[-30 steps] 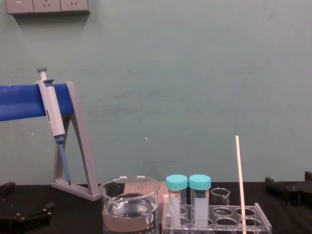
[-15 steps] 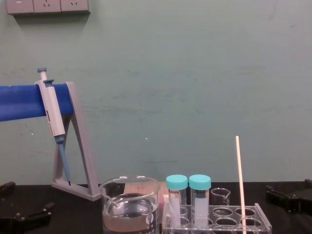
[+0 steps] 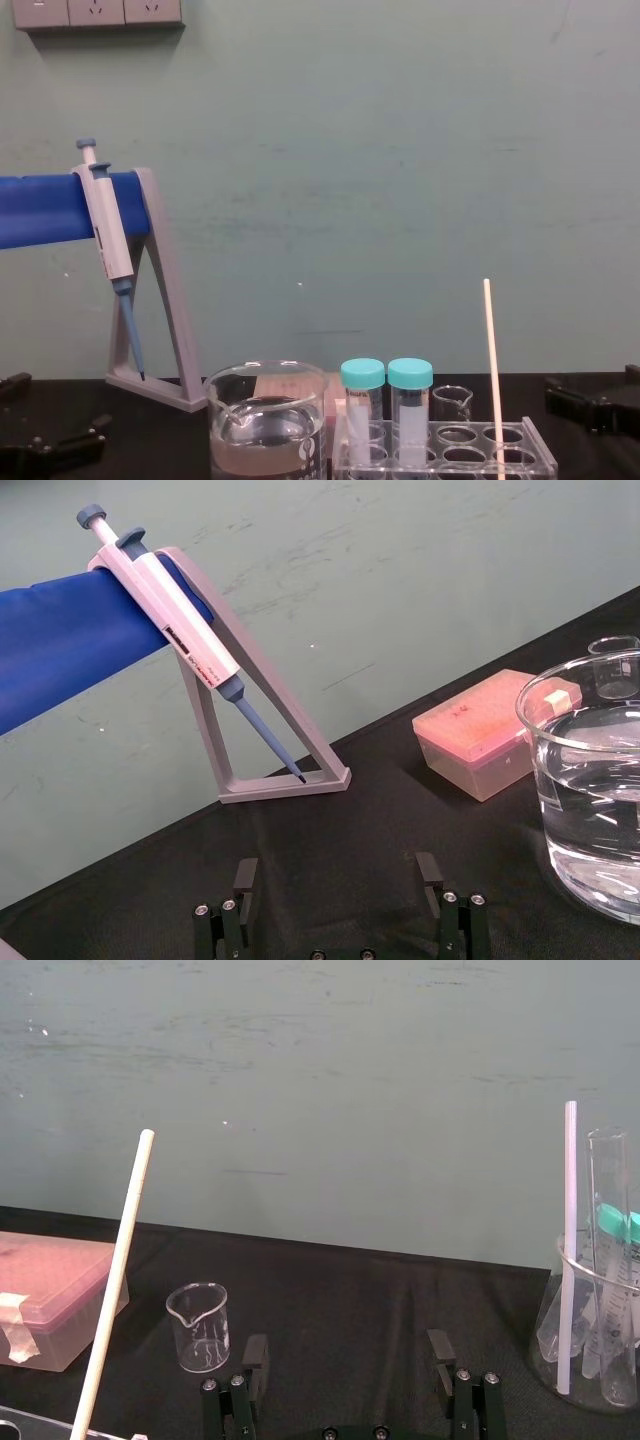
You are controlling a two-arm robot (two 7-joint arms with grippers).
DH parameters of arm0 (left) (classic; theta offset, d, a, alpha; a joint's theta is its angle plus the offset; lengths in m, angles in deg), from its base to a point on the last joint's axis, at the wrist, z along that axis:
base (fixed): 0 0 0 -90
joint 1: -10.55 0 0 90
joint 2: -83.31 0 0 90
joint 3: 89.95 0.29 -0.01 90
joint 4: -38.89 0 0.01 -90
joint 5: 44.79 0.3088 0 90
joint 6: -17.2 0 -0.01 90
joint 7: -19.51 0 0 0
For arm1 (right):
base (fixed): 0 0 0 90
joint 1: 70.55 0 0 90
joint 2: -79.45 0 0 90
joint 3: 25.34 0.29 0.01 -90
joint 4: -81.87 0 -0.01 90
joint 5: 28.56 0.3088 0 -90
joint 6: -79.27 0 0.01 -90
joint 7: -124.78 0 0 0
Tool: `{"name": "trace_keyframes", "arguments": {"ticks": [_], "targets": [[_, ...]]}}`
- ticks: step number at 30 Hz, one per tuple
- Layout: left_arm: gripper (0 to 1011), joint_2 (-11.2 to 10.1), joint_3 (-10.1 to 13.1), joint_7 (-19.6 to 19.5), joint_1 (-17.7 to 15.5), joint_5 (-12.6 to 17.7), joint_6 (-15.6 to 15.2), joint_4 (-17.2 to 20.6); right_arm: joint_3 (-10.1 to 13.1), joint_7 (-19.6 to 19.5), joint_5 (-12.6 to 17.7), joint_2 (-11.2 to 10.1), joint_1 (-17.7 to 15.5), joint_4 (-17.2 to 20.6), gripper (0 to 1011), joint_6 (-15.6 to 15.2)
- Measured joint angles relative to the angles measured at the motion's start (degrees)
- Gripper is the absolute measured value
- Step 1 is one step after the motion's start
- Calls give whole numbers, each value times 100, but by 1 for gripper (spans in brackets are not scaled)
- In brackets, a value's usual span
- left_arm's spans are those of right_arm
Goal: Hold the thermometer with one hand and immerse one end into the beaker, then reinsert it into the test tube rack.
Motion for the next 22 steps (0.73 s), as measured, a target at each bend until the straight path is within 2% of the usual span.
{"name": "trace_keyframes", "arguments": {"ticks": [22], "targets": [[1004,0,0,0,0,0,0,0,-1,-9,7,-1,0,6,1003,7]]}}
